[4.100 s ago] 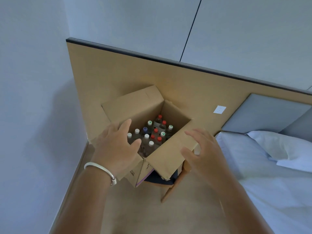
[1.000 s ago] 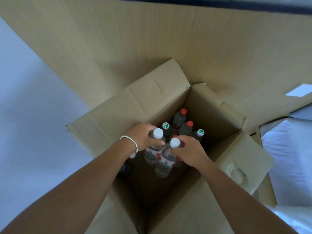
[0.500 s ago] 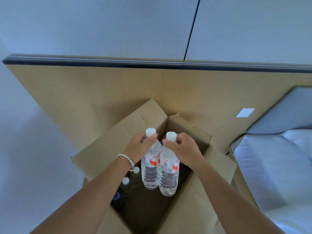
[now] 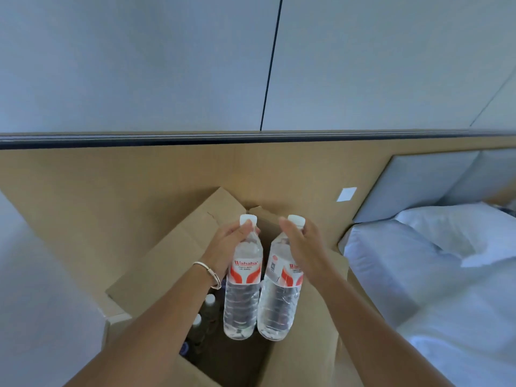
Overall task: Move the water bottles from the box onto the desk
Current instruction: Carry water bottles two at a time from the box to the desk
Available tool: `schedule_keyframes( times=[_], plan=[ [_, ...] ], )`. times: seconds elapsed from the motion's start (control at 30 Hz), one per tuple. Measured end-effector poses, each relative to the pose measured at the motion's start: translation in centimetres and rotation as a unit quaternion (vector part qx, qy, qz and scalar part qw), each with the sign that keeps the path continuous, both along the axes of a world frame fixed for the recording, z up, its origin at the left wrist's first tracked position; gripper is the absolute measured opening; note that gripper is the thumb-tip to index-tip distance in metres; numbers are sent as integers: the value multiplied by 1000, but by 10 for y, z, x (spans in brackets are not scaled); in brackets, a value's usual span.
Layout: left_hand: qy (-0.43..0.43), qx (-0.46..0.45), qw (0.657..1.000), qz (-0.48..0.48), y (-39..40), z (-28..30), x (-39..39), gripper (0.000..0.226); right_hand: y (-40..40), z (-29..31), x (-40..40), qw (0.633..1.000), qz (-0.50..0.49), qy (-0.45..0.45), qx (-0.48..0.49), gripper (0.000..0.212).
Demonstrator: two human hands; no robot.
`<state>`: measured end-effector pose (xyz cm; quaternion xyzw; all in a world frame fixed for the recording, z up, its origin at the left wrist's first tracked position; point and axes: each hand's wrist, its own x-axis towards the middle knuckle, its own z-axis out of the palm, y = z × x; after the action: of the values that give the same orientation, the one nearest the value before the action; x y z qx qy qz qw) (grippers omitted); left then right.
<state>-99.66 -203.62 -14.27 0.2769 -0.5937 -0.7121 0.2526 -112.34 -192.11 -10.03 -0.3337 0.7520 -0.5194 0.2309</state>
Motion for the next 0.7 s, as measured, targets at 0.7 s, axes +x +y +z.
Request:
schedule_keyframes(
  times=[0.7],
  plan=[
    [70,92,964,-240,165,39,-84,30,182,34,-18,986,-164,2,25,33]
  ],
)
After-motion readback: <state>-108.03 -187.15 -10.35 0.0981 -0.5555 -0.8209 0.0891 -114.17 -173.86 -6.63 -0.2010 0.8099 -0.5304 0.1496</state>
